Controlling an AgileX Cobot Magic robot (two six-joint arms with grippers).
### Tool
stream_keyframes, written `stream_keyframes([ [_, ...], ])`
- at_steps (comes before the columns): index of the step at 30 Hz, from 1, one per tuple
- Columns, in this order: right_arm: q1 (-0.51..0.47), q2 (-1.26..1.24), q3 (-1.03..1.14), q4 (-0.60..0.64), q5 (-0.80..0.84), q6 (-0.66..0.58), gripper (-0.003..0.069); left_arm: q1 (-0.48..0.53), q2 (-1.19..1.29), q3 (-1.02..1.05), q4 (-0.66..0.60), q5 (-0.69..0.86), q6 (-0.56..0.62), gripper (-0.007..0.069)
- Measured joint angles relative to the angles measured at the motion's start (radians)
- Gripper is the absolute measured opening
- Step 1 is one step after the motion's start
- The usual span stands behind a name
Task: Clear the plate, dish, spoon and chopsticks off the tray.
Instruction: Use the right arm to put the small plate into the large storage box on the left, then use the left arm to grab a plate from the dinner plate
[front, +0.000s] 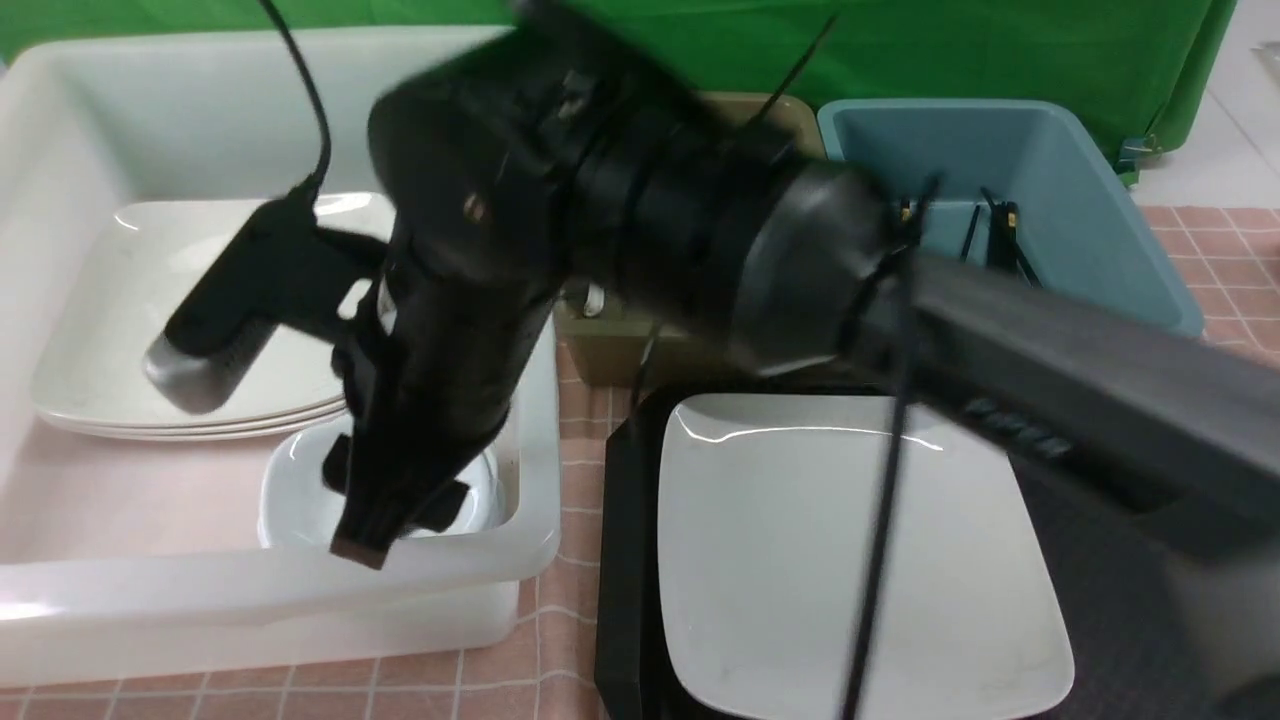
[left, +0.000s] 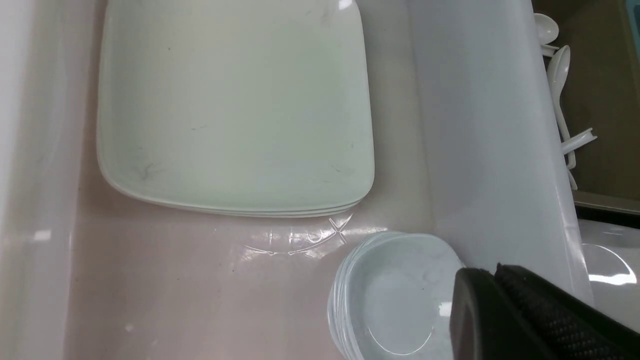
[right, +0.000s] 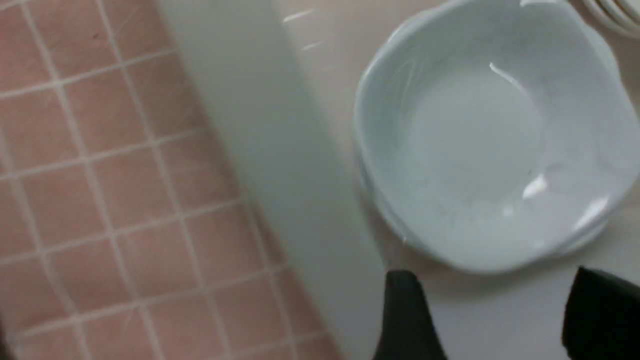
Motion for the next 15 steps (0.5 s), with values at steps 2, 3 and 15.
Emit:
stream_keyframes([
  [2,0.002,-0.052,0.002,-0.007,0.002,0.019,0.0361,0.000,0.000,0.000,-0.004,0.000,0.001,0.0018],
  [3,0.002,-0.082,0.007,-0.022,0.002,0.036,0.0298,0.000,0.000,0.000,-0.011,0.001,0.001,0.0018],
  [15,-0.133,-0.695,0.441,-0.198,0.003,0.278,0.0030,-0.182,0.011,0.052,-0.118,-0.009,0.000,0.0018],
])
